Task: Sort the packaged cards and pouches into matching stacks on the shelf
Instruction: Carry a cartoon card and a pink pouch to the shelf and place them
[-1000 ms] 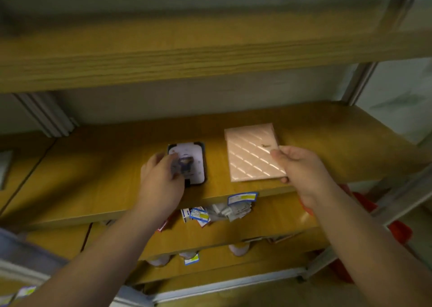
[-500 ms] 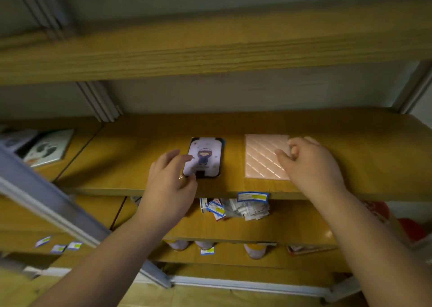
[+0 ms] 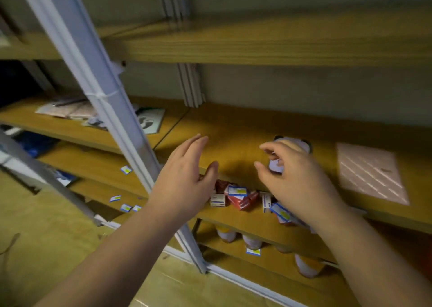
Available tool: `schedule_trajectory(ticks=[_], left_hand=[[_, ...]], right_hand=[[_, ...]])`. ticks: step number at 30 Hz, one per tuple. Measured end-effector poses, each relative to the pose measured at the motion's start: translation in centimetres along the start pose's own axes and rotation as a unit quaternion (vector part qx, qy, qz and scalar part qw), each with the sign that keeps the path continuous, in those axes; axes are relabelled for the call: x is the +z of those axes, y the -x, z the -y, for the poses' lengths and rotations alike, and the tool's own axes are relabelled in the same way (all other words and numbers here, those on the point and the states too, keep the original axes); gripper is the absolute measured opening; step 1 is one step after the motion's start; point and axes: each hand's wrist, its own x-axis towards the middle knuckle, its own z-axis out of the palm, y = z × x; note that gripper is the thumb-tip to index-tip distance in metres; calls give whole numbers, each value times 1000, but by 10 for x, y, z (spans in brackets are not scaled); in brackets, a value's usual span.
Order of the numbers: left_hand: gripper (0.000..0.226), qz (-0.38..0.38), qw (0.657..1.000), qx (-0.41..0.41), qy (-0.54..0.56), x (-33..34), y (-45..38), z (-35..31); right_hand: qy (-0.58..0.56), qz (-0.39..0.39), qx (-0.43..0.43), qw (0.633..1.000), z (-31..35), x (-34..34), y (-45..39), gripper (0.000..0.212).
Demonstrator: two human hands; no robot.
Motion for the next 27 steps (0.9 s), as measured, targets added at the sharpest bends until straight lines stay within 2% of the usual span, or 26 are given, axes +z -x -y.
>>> schedule_trajectory(ticks=[8,14,18,22,27], left_hand=[[62,-48,999,0,5,-74,56,113],[68,-77,996,-53,-4,-141,78,228],[63,-76,994,-69,-30,-178,83,308],[63,-52,995,-82,-17,-203,83,367],[64,-45,995,-83,9,-213,67,410]], right_hand=[[-34,41,-71,996,121,78,-8,36],[-40,68,-91,993,221,156,-22,37],[-14,72,-105,992,280,210,-40,39],[-4,74,-98,992,323,256,-54,40],[5,87,-84,993,343,288,-69,41]])
